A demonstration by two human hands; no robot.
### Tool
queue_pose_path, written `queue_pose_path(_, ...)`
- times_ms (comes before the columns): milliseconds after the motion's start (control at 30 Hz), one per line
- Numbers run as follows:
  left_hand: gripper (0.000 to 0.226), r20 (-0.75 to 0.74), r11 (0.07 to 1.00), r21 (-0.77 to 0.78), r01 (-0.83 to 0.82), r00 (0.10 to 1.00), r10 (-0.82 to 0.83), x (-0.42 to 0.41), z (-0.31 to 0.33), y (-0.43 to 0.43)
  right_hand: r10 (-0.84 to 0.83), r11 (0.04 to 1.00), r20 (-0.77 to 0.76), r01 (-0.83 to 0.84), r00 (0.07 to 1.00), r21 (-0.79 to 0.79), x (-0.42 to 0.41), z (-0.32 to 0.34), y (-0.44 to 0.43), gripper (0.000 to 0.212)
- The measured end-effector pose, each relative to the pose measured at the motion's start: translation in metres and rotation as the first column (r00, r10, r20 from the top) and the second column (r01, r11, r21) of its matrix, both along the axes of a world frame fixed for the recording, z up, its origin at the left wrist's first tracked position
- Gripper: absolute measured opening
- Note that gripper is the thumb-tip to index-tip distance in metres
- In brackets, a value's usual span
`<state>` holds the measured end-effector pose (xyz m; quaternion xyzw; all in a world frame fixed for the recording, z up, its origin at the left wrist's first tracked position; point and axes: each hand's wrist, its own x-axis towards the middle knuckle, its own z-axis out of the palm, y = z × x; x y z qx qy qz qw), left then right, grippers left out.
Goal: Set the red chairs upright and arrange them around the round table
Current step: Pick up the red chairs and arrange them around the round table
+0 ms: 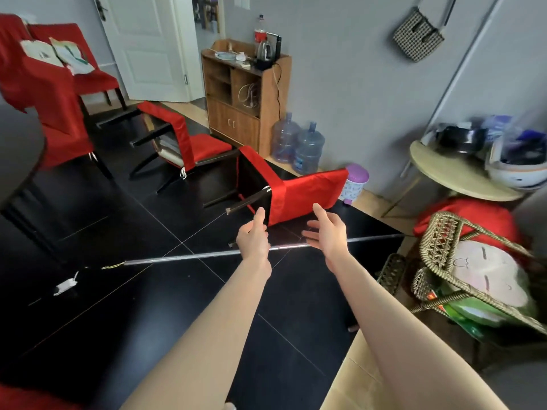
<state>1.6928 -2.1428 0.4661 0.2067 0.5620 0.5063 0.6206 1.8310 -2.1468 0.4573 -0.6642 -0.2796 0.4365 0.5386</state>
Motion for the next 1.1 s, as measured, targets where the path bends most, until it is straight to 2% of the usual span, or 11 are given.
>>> queue_pose_path(167,0.026,0.005,0.999,0.013,0.045,0.999,-0.046,0.036,0.000,0.073,-0.062,0.998,-0.005,0.062,0.998,0.029,0.036,0.001,0.066,0.042)
queue_pose_path(300,0.026,-0.015,0.991,0.063,0.118,0.993,-0.117,0.069,-0.001,0.164,-0.125,0.991,0.016,0.124,0.992,0.058,0.069,0.003,0.150,0.040)
queue_pose_path(533,0.018,-0.099,0.963,0.090,0.253,0.965,-0.244,0.117,0.004,0.305,-0.271,0.962,-0.001,0.271,0.963,0.044,0.119,0.008,0.269,0.039)
queue_pose_path(700,0.026,-0.090,0.947,0.073,0.312,0.948,-0.305,0.158,-0.007,0.371,-0.325,0.945,0.007,0.325,0.946,0.032,0.154,0.002,0.327,0.037)
queue_pose_path(933,0.022,-0.116,0.928,0.065,0.366,0.927,-0.357,0.230,-0.024,0.467,-0.339,0.941,-0.010,0.339,0.941,0.018,0.222,-0.014,0.423,0.033)
queue_pose_path(1100,0.025,-0.143,0.941,0.049,0.336,0.934,-0.326,0.304,-0.036,0.549,-0.288,0.958,-0.031,0.288,0.957,0.006,0.292,-0.030,0.508,0.044)
